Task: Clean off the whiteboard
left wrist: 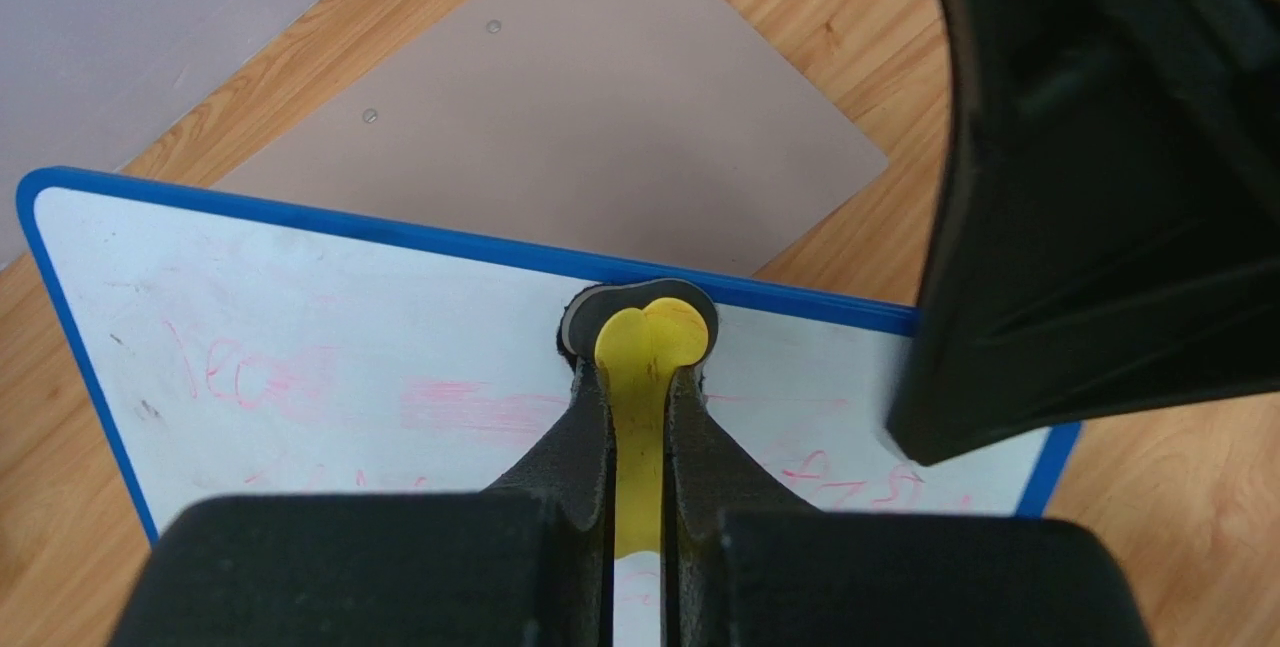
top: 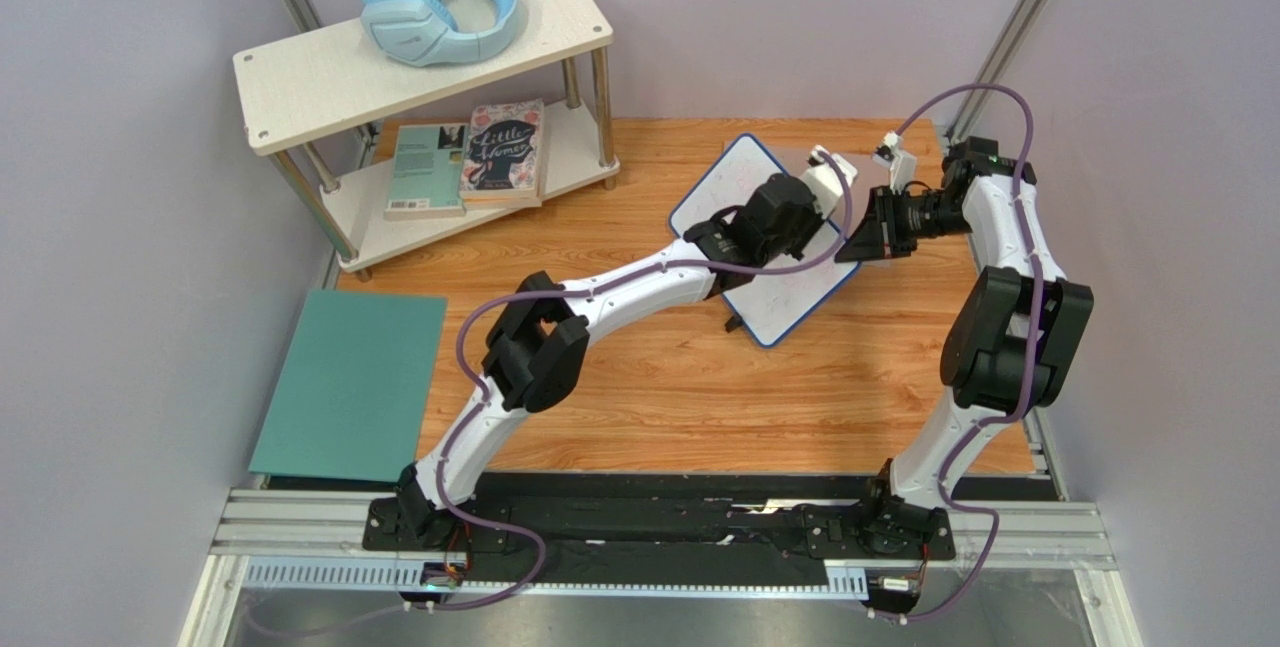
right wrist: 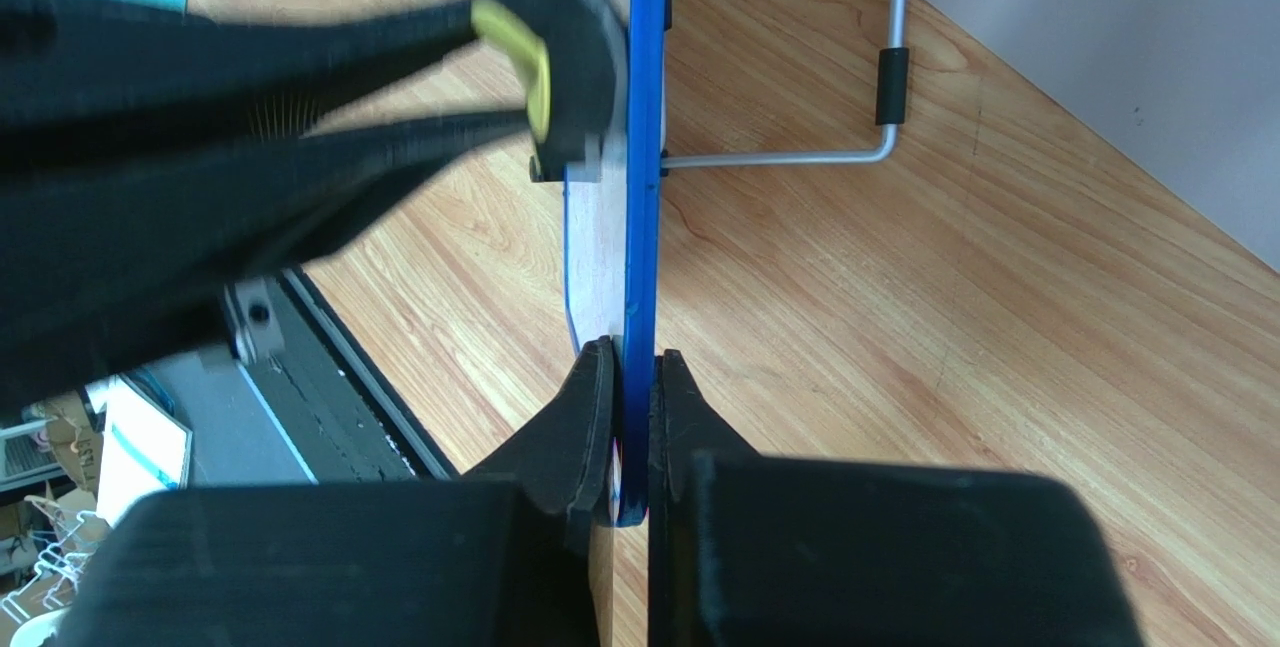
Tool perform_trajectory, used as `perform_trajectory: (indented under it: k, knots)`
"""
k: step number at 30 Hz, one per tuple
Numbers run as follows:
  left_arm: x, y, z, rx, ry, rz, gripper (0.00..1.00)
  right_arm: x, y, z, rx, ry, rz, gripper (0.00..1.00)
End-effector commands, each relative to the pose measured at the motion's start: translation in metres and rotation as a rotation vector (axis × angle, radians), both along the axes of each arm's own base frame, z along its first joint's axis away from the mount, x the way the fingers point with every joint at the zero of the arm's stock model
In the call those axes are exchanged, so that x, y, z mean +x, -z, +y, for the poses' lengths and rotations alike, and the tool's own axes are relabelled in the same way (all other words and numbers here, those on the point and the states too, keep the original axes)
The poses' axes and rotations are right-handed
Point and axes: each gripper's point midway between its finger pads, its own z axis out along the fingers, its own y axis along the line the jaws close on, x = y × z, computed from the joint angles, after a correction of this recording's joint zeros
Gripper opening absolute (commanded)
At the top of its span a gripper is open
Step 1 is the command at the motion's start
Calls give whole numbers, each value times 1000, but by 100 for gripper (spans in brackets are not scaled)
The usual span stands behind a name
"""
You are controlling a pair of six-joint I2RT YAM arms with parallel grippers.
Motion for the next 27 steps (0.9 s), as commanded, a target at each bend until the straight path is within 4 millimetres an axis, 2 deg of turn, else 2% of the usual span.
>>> perform_trajectory:
  k: [1, 3, 4, 6, 7, 9, 10, 15, 17, 18, 19, 21, 23, 24, 26, 27]
  knots:
    - [-26, 16, -9, 47, 58, 29, 0, 13, 5, 7, -90, -92, -89, 0]
    - [-13, 24, 5, 61, 11, 35, 0, 14, 5, 7, -93, -92, -88, 0]
    - [0, 32, 17, 47, -29, 72, 0, 14, 5, 6, -97, -93, -90, 0]
    - [15, 34, 33, -5, -86, 130, 0, 13, 5, 6, -103, -96, -90, 0]
    - [31, 42, 51, -18, -126, 162, 0, 13, 5, 6, -104, -97, -89, 0]
    - [46, 40, 67, -69, -176, 193, 0, 12, 5, 5, -105, -104, -90, 0]
    - [61, 43, 84, -97, -220, 226, 0, 12, 5, 5, -107, -105, -89, 0]
    - [91, 53, 117, -135, -325, 277, 0, 11, 5, 5, -111, -122, -89, 0]
    - [98, 50, 115, -138, -318, 278, 0, 9, 6, 4, -114, -127, -83, 0]
    - [93, 54, 108, -126, -273, 299, 0, 9, 7, 4, -116, -133, -82, 0]
    - [93, 49, 97, -138, -236, 299, 0, 9, 7, 3, -119, -136, -81, 0]
    - [75, 44, 73, -119, -152, 285, 0, 7, 8, 3, -119, -140, -75, 0]
    - [58, 32, 56, -101, -87, 225, 0, 6, 7, 4, -117, -142, -75, 0]
    - [36, 27, 37, -93, -31, 211, 0, 7, 6, 4, -117, -142, -77, 0]
    - [12, 18, 22, -73, 33, 181, 0, 8, 6, 4, -114, -141, -77, 0]
    - [-9, 17, 8, -50, 97, 160, 0, 7, 6, 4, -113, -141, -74, 0]
